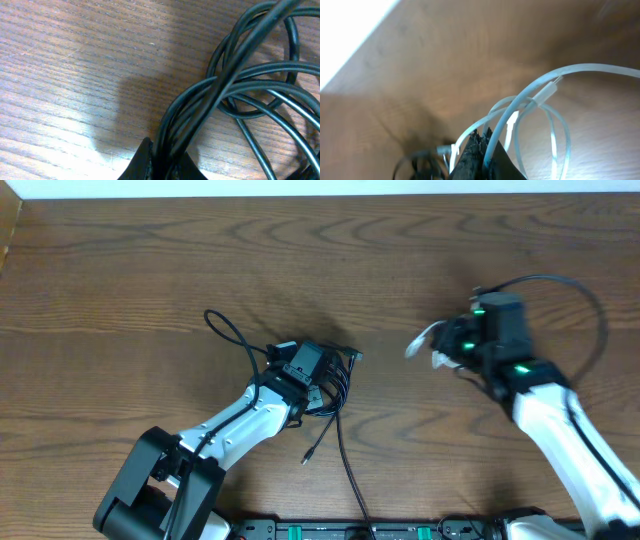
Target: Untangle cables
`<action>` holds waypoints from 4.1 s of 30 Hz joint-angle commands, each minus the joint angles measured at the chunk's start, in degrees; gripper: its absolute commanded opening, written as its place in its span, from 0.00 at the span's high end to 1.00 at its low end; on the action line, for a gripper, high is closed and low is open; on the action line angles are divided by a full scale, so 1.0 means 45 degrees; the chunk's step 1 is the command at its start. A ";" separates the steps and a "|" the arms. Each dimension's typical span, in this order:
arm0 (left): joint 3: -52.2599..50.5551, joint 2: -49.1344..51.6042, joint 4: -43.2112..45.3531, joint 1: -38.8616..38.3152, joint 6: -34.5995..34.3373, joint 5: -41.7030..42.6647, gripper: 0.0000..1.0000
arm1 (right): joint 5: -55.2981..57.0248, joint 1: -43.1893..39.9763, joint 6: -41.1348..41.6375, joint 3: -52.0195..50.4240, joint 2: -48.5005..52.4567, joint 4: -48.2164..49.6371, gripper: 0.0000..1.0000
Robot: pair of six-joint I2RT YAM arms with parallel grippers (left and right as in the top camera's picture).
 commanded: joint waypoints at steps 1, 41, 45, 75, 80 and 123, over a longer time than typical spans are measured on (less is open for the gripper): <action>0.0010 0.0068 0.0005 -0.0019 -0.0063 -0.0238 0.92 | 0.1098 -0.1345 -0.2817 0.0029 -0.1574 -0.0525 0.99; 0.0010 0.0068 0.0015 -0.0019 -0.0112 0.0753 0.92 | 0.6489 -1.2274 -0.9471 0.5173 0.4896 0.2200 0.99; 0.0010 0.0068 0.0112 -0.0019 -0.0112 0.0753 0.92 | 0.6528 -1.2978 -0.9457 0.5421 0.6305 0.1307 0.99; 0.0029 -0.3424 0.3925 -0.0019 -0.0078 0.5382 0.92 | -0.4881 -0.7121 -0.3721 0.5697 0.1841 -0.6620 0.01; 0.0029 -0.4473 0.3963 -0.0019 -0.0117 0.5508 0.92 | -0.5207 -0.4804 -0.5003 0.5508 0.1841 -0.8335 0.01; 0.0029 -0.5022 0.0636 -0.0019 0.1302 0.9374 0.92 | 1.0132 0.3823 -0.3215 0.5304 0.1812 -0.4896 0.81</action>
